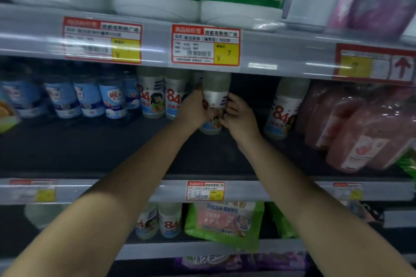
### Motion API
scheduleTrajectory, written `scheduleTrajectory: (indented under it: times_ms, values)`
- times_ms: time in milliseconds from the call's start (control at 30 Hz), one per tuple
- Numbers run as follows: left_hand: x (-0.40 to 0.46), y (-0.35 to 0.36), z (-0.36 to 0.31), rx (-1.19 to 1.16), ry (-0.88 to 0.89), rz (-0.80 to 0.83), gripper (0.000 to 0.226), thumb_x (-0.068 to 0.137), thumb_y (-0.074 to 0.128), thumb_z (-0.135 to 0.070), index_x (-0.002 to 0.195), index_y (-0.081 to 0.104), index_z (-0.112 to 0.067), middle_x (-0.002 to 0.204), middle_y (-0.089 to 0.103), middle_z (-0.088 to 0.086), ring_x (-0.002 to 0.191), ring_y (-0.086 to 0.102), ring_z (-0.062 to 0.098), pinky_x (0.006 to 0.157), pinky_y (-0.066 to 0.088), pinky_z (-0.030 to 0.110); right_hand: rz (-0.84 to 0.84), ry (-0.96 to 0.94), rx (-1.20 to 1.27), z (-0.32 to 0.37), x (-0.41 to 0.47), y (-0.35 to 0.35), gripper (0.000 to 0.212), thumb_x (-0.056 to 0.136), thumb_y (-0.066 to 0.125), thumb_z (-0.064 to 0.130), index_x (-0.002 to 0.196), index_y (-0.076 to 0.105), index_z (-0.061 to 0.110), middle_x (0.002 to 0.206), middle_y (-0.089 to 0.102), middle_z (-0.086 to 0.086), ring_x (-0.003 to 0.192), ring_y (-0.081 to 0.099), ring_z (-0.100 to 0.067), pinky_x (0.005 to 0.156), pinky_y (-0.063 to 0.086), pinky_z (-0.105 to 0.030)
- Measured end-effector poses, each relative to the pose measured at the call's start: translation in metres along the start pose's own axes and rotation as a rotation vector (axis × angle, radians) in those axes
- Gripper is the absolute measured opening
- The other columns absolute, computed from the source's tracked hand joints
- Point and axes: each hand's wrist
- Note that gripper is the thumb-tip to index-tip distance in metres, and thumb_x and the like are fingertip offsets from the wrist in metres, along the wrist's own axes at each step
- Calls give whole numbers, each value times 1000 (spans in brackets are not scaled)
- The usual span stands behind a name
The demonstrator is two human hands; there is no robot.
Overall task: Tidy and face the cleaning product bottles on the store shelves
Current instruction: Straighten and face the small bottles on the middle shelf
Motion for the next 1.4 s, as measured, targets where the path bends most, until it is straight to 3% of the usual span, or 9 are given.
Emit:
scheduleTrajectory:
  times_ms: [167, 300, 433, 600, 767, 967, 1133, 1200, 1400]
  values:
    - [8, -6, 8, 55, -21, -46, 57, 76, 74, -28, 124, 52, -8, 120, 62, 12, 108, 58, 23, 84, 44, 26, -23, 28, 72, 2, 9, 16, 53, 86, 48, -9, 135, 44, 12, 132, 54, -11, 114, 53, -15, 99, 47, -38]
    - [3, -7, 13, 224, -104, -113, 60, 76, 71, -41, 120, 50, -6, 115, 62, 13, 101, 60, 25, 78, 49, 32, 3, 41, 102, -5, 3, 24, 58, 85, 47, -12, 138, 41, 10, 131, 55, -8, 115, 55, -19, 100, 46, -35]
    - [-10, -4, 18, 363, -146, -14, 56, 83, 66, -35, 121, 40, -3, 115, 58, 17, 101, 58, 29, 76, 49, 36, -3, 92, 130, -11, -3, 26, 55, 86, 50, -10, 137, 41, 9, 132, 53, -8, 107, 52, -12, 101, 44, -34]
    - [-7, 5, 25, 425, -142, -49, 36, 89, 59, -20, 116, 41, -3, 111, 60, 19, 97, 60, 29, 74, 48, 36, -11, 117, 118, -8, -4, 28, 59, 85, 43, -16, 137, 40, 10, 132, 52, -8, 105, 49, -8, 102, 43, -31]
    - [-1, 6, 29, 441, -193, -105, 31, 91, 55, -15, 117, 42, -4, 110, 61, 18, 97, 61, 29, 75, 50, 38, 63, 153, 93, -13, 5, 36, 61, 83, 54, -11, 137, 42, 15, 121, 49, 10, 110, 50, -8, 104, 43, -37]
    - [3, 3, 33, 526, -210, -91, 21, 92, 52, -14, 110, 55, -5, 108, 63, 15, 95, 61, 26, 74, 50, 35, 112, 122, 11, -14, 9, 42, 57, 84, 56, -3, 135, 47, 21, 128, 58, -2, 114, 55, -16, 104, 44, -40]
    - [6, 2, 30, 558, -190, -78, 21, 93, 49, -10, 112, 55, -2, 110, 62, 18, 97, 60, 28, 78, 50, 36, 145, 163, -71, -11, 9, 40, 70, 87, 44, -9, 146, 24, 23, 134, 46, 3, 123, 45, -17, 108, 38, -35]
    - [7, 2, 28, 583, -193, -81, 20, 93, 48, -8, 110, 55, -1, 110, 61, 18, 98, 60, 28, 76, 49, 35, 149, 166, -104, -11, 12, 40, 71, 87, 43, -7, 146, 21, 27, 142, 43, -1, 125, 45, -18, 109, 38, -36]
    - [9, 3, 24, 605, -212, -61, 18, 93, 50, -11, 107, 57, -2, 109, 62, 17, 96, 61, 27, 74, 49, 34, 193, 181, -141, -8, 18, 41, 71, 89, 46, 2, 147, 18, 30, 143, 43, -4, 125, 46, -20, 107, 39, -37]
Point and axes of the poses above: each hand's wrist, its own x-axis towards the middle knuckle, its own y-axis out of the palm, z = x × y
